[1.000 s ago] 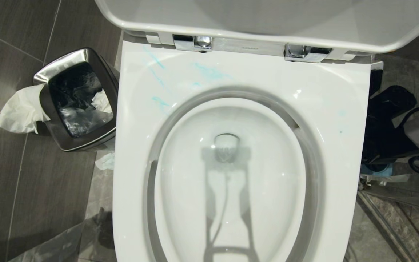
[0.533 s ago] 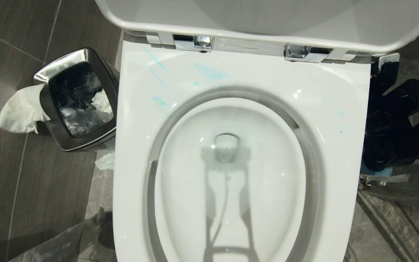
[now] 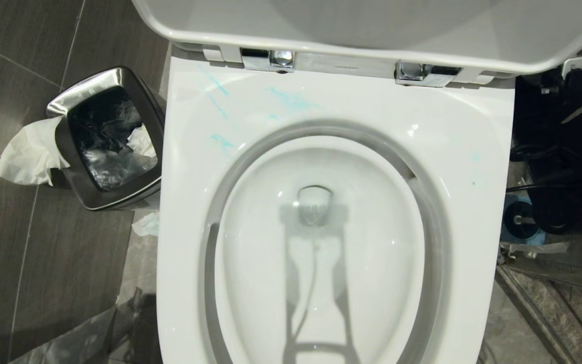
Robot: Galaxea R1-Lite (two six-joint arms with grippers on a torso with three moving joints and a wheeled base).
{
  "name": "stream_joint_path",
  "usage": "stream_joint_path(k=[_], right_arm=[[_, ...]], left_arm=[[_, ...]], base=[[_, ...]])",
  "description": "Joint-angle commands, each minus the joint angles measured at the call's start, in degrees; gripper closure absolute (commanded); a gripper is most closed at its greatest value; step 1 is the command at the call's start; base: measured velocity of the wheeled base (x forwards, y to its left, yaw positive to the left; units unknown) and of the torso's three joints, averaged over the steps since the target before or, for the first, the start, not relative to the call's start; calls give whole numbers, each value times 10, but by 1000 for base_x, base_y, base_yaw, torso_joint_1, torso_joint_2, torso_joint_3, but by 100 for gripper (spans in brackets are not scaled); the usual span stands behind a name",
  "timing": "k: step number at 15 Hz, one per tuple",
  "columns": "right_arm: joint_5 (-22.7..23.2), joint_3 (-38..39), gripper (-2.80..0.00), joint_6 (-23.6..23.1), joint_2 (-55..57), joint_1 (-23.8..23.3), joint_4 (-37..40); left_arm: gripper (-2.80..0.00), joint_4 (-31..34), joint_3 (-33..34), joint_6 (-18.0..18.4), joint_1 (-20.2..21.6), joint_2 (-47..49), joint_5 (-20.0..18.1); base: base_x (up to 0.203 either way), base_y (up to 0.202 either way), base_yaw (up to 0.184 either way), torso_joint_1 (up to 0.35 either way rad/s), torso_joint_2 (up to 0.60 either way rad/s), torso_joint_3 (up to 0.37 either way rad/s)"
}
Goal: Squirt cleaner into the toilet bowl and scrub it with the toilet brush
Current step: Pour in the cleaning agent
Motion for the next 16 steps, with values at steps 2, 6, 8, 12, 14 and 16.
stream_joint_path(k=[2,6,8,12,14,16], right_arm=[[-1,34,0,-2,-43,2,18],[0,72,0,-2,-87,9,71],[1,79,0,0,-104,9,82],[3,103,0,1,-137,9,113],[0,110,0,1,-149,11,116],[0,119,0,1,-172,15,137]], left_arm=[[0,0,1,0,0,0,0],[0,0,1,0,0,0,0],[0,0,1,0,0,1,0],[0,0,1,0,0,0,0],[0,0,1,0,0,0,0],[0,0,1,0,0,0,0]], base=[[0,0,0,0,0,0],[0,0,0,0,0,0],[0,0,0,0,0,0],[0,0,0,0,0,0],[0,0,0,0,0,0],[0,0,0,0,0,0]])
